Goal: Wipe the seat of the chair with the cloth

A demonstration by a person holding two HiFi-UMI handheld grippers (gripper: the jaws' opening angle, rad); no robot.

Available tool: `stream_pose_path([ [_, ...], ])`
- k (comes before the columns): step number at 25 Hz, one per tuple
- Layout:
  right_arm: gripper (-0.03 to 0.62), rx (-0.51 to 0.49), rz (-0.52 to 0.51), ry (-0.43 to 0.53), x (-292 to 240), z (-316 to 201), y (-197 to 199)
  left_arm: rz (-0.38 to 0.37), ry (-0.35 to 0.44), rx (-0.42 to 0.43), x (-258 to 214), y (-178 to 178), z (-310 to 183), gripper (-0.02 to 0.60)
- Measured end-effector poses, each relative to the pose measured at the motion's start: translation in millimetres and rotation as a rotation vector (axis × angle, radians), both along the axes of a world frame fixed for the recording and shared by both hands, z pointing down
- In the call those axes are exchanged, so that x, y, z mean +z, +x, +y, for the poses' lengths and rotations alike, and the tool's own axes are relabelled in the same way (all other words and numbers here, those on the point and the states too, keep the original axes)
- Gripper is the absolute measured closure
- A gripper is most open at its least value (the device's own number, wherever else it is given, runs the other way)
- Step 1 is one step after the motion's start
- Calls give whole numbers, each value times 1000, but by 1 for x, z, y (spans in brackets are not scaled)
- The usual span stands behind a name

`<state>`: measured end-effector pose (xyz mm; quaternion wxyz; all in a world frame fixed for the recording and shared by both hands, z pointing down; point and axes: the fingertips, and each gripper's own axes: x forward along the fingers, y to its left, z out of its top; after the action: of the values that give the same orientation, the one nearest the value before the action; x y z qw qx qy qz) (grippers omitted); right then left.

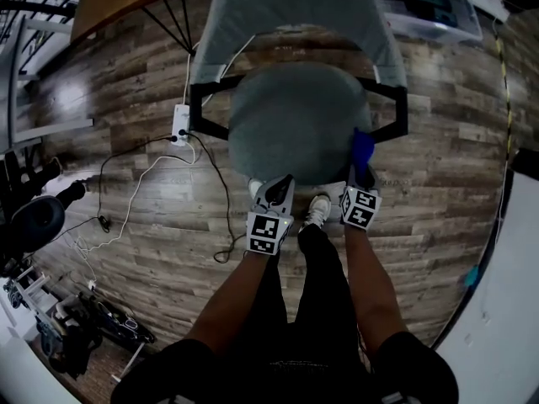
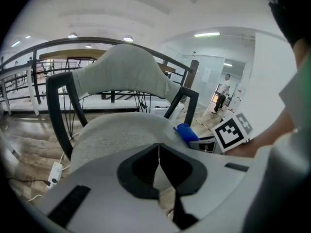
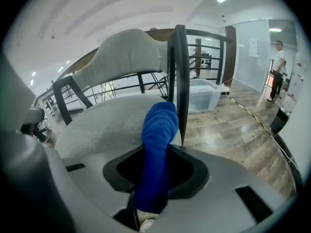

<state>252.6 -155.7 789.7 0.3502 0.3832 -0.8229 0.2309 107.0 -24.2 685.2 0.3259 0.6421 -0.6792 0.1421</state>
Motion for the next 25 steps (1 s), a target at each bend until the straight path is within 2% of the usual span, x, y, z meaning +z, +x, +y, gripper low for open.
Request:
stream_pose_path([
  [4,480,-27,36,-8,-6,6,-5,8,21,-9,-7,0,2,571],
  [8,480,-124,35,-28,-32,29,-12,11,64,0,-39,1,1,571],
  [19,480,-304,-47,87,-147,54,-43,-79,164,2,-131,-27,-16,571],
  [25,480,-339,-128,167,-233,54,-64,-122,216,-8,-198,-38,-17,571],
])
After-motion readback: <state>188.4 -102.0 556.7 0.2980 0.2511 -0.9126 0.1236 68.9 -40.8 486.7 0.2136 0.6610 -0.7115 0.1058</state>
